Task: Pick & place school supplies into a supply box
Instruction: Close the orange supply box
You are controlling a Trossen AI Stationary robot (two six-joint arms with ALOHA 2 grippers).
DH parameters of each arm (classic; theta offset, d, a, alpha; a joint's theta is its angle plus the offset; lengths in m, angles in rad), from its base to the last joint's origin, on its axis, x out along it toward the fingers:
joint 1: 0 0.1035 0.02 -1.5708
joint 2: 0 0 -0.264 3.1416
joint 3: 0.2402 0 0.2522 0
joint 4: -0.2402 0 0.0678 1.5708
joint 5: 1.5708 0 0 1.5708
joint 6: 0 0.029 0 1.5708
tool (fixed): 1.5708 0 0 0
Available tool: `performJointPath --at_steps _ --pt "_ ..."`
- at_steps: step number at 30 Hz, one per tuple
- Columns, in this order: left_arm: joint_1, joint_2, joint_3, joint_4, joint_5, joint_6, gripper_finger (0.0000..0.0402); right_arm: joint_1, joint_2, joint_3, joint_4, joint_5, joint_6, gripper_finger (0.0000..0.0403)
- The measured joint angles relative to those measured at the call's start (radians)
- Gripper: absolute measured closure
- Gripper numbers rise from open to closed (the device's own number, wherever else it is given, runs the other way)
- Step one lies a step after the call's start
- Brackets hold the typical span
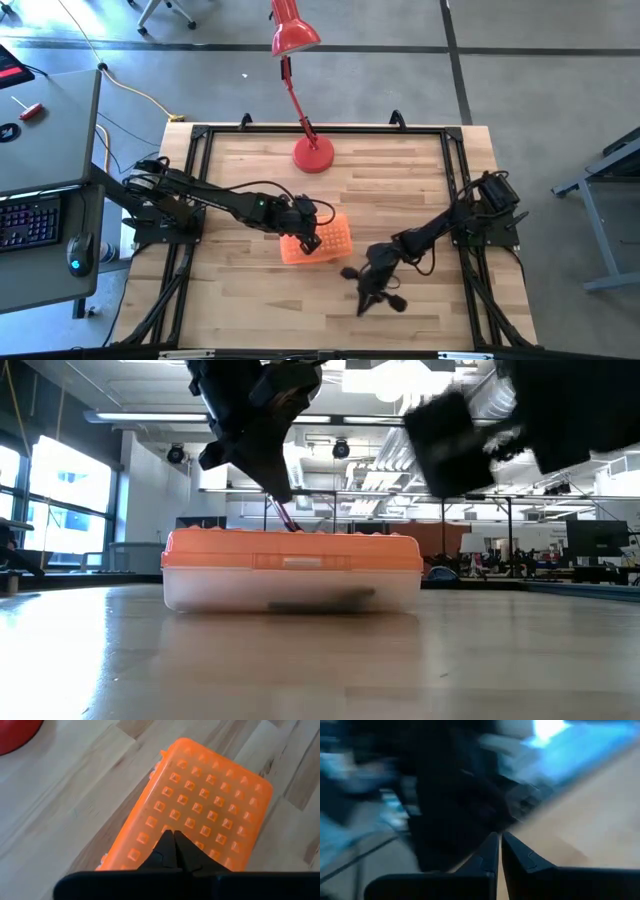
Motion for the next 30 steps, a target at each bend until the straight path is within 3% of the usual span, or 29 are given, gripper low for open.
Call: performJointPath --at_steps 3,6,12,16,19,21,23,25,30 --pt "0.0 0.0 0.0 0.01 0.001 0.0 0.0391 0.013 -0.001 0.0 0.088 -0.099 -0.037 0.0403" --pt "-0.014 0.0 0.0 0.022 0.03 0.0 0.0375 0.02 -0.001 0.0 0.118 -0.011 -0.069 0.0403" --pt "-0.079 0.017 -0.002 0.033 0.058 0.008 0.0382 -0.017 -0.001 0.0 0.103 0.426 -0.139 0.0403" --pt "-0.134 0.027 -0.001 0.001 0.04 -0.044 0.039 -0.051 -0.001 0.0 0.102 0.807 -0.157 0.0403" --pt "-0.165 0.027 0.0 -0.028 0.021 -0.088 0.0376 -0.072 -0.001 0.0 0.079 1.145 -0.089 0.0403" --pt "-0.178 0.027 -0.001 -0.07 -0.001 -0.126 0.0376 -0.089 -0.001 0.0 0.021 1.268 -0.006 0.0403" --pt "-0.186 0.027 -0.002 -0.098 -0.02 -0.155 0.0384 -0.108 -0.001 0.0 -0.052 1.258 0.042 0.0403" --pt "-0.184 0.026 -0.024 -0.095 -0.02 -0.175 0.0392 -0.128 -0.001 0.0 -0.116 1.179 0.077 0.0403" --pt "-0.183 0.023 -0.091 -0.082 0.007 -0.23 0.038 -0.15 -0.005 0.003 -0.175 1.092 0.138 0.0403"
